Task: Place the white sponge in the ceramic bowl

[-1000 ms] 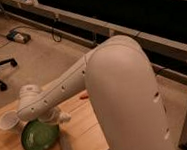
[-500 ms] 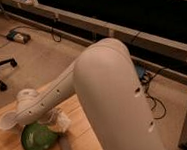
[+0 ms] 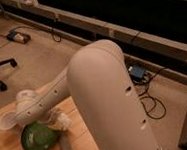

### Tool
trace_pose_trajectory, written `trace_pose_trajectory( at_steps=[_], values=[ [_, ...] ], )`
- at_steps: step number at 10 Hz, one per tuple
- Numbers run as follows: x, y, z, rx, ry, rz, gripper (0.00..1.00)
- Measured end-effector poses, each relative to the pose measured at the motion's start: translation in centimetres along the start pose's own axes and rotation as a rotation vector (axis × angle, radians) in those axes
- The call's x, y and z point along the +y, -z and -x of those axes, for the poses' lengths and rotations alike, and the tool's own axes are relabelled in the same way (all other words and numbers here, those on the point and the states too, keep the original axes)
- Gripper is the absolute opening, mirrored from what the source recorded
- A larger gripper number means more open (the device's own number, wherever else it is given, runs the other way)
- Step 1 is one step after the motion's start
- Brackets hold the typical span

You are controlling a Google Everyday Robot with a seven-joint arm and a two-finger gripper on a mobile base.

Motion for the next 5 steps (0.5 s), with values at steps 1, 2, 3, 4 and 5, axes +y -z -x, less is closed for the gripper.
trace_pose_trajectory(
  at_steps=[1, 2, 3, 4, 5],
  values=[
    [-0.2, 1.0, 1.1, 0.005, 0.03, -0.02, 0.06],
    [-0.4, 1.6, 2.1, 0.006, 0.051, -0.03, 0.02],
    [-0.6, 2.2, 3.4, 0.008, 0.078, -0.041, 0.0],
    [-0.8, 3.0, 5.3, 0.008, 0.117, -0.055, 0.0],
    [-0.7, 4.0, 7.8, 0.006, 0.178, -0.069, 0.0]
  ],
)
